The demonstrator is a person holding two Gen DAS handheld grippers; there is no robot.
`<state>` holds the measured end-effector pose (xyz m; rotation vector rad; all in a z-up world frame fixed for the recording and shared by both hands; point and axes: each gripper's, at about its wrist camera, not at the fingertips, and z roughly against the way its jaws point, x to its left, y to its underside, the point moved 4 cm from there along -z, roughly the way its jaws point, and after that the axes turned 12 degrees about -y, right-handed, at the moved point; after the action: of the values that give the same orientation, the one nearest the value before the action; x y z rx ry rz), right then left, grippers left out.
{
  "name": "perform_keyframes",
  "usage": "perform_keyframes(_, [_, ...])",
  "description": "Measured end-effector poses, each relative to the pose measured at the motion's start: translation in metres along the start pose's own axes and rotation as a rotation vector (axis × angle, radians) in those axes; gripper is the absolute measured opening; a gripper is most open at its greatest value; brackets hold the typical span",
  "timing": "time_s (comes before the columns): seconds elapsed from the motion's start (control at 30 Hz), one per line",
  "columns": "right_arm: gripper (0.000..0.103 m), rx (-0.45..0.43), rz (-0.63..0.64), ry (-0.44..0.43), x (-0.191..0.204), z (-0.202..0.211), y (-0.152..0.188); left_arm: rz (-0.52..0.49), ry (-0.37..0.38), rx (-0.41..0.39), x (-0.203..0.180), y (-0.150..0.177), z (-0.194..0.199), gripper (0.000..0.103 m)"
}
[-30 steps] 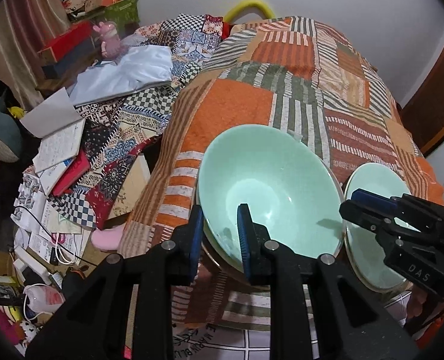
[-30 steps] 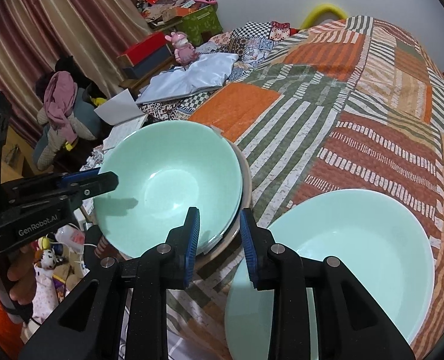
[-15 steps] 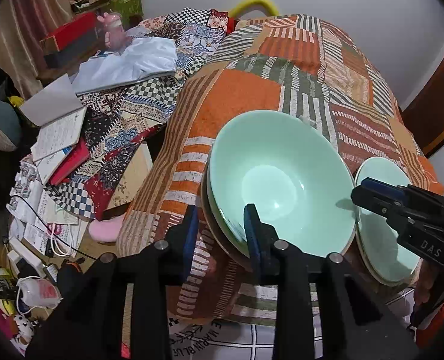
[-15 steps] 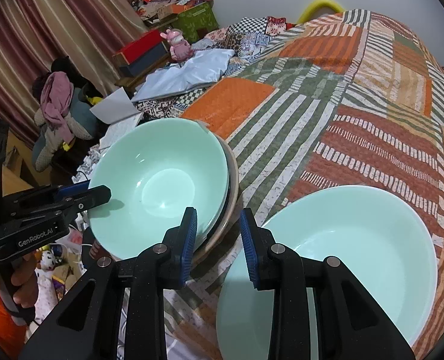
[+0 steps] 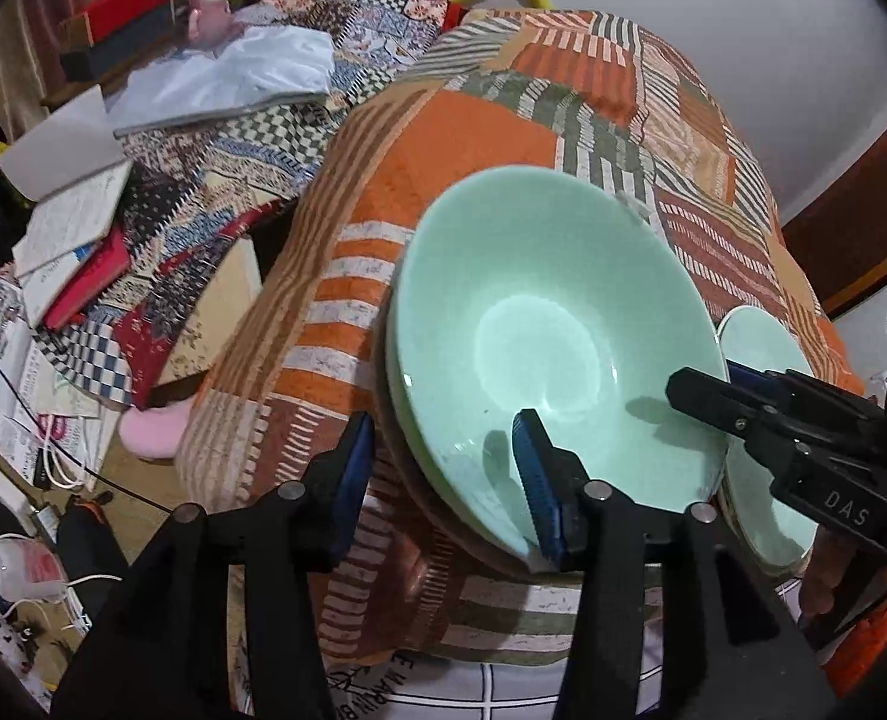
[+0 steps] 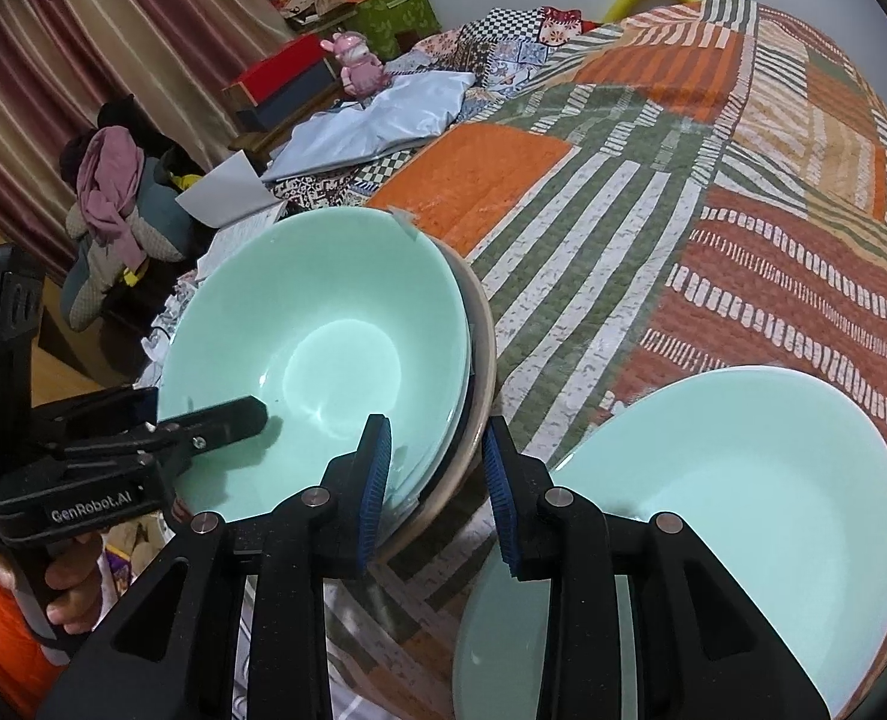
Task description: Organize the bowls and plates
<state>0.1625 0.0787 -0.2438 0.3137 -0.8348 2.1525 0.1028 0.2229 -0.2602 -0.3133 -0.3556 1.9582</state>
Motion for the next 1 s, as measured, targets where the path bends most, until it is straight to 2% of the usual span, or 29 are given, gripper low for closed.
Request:
perform_keyframes(0.37, [0.032, 0.028, -0.016, -0.002, -0.003, -0.013, -0.003, -0.009, 0.015, 0.000, -0.007, -0.001, -0.008, 0.044])
perform_keyframes(0.57, [0.030, 0.027, -0.006, 0.040, -0.003, -0.012, -0.002, -0.009, -0.011, -0.021, -0.011, -0.004, -0.001, 0.044])
perform_keyframes(1.0, [0.029, -0.048, -0.023, 0.042, 0.000, 0.014, -0.004, -0.006, -0.012, -0.067, -0.022, -0.010, 0.022, 0.044])
